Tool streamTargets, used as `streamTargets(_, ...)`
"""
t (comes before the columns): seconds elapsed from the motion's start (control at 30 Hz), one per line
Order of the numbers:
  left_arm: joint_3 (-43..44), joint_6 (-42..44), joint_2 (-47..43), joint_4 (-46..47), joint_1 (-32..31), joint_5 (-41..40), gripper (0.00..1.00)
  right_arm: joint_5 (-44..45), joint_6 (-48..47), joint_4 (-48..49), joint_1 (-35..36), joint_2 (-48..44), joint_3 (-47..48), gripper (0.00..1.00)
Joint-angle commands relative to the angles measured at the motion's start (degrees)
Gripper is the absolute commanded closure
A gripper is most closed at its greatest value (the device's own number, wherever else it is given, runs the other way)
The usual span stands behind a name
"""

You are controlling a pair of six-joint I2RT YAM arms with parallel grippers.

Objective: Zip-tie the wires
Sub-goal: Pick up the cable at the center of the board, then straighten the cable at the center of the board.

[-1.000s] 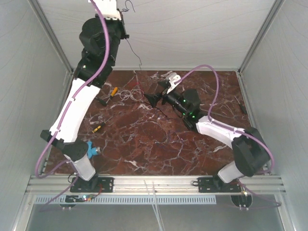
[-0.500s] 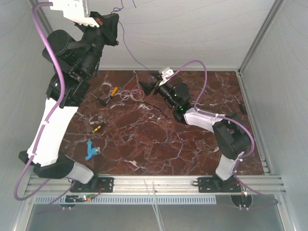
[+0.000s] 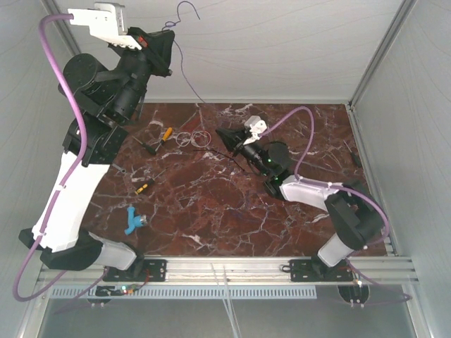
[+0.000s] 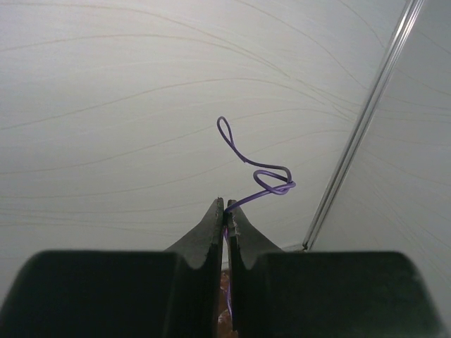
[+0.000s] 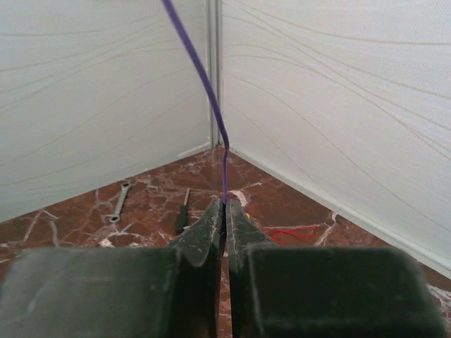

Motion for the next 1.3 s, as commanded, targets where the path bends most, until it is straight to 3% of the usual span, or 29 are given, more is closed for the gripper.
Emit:
streamTargets(0.0,-0.48,-1.59,-0.86,3.38,-0.25,1.19,1.00,0.82,1.18,0.74,0.92,-7.14,-3.22,1.00)
streamTargets(0.2,-1.83,-2.95,-0.75,3.08,-0.26,2.58,1.00,4.04,4.67,-13.48,1.47,-14.85,-4.04,1.00)
streamTargets(0.43,-5.17,-4.17,0.93,2.63,-0.26,6.06,1.00,7.97,14.27,-52.57,1.49,-23.99,4.34,1.00)
streamTargets(0.73,-12.98,-7.44,8.64,1.67,-0.23,9.05,1.00,8.79,32.72,-91.73,1.49,-38.40,-1.56,1.00)
streamTargets(0.97,-18.34,-9.17,16.96,1.87,-0.13,10.90,1.00,-0.81,41.14,-102.82,1.52,-45.48,-8.93,1.00)
streamTargets(1.27,-24.49,-10.88,23.90,6.22,-0.23,15.04,1.00,-2.22,43.14,-103.19,1.51,-44.84,-14.98,1.00)
